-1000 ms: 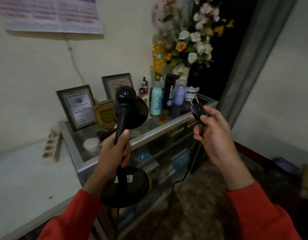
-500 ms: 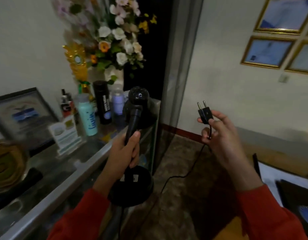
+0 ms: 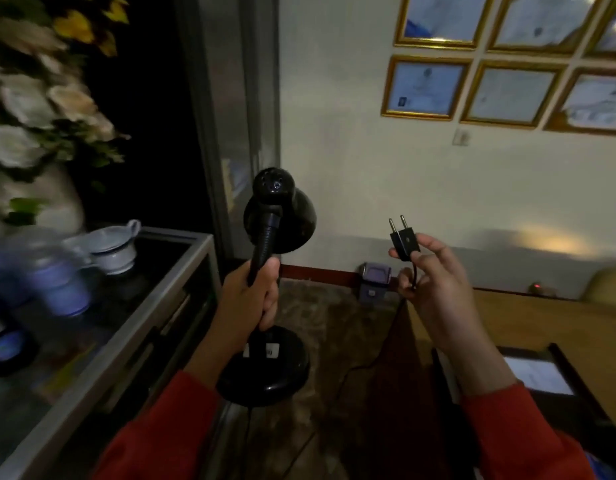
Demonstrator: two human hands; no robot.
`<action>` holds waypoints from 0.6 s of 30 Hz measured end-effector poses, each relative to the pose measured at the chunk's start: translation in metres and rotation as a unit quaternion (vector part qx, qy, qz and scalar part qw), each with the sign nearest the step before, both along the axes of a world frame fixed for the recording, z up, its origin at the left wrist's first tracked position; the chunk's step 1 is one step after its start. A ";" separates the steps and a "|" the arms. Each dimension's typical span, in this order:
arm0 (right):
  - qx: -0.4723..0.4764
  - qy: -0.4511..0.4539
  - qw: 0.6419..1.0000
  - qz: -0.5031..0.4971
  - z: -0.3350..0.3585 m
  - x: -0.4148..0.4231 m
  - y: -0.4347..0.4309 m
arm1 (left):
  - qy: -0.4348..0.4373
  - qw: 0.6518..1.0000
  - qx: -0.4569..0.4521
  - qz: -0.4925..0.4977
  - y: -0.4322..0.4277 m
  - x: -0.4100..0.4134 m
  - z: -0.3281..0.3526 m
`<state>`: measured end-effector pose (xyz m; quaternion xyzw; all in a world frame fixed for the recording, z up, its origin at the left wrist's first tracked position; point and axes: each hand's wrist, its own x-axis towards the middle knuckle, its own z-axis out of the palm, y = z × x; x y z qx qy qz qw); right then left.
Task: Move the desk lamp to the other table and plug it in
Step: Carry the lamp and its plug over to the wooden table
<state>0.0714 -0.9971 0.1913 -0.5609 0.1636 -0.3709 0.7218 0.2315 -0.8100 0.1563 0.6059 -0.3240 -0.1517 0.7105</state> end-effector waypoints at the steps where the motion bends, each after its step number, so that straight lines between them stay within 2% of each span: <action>1: 0.001 0.006 1.000 -0.003 0.000 0.006 -0.014 | -0.002 1.000 0.000 -0.005 -0.017 0.007 0.001; 10: 0.010 0.001 0.999 -0.043 0.011 0.036 -0.096 | -0.014 0.998 -0.020 -0.054 -0.119 0.047 0.012; 14: 0.004 -0.012 0.997 -0.074 0.014 0.030 -0.110 | 0.009 0.997 -0.019 -0.077 -0.147 0.050 0.012; 18: -0.003 -0.010 0.993 -0.116 0.018 0.010 -0.117 | 0.044 0.988 -0.027 -0.145 -0.166 0.044 0.014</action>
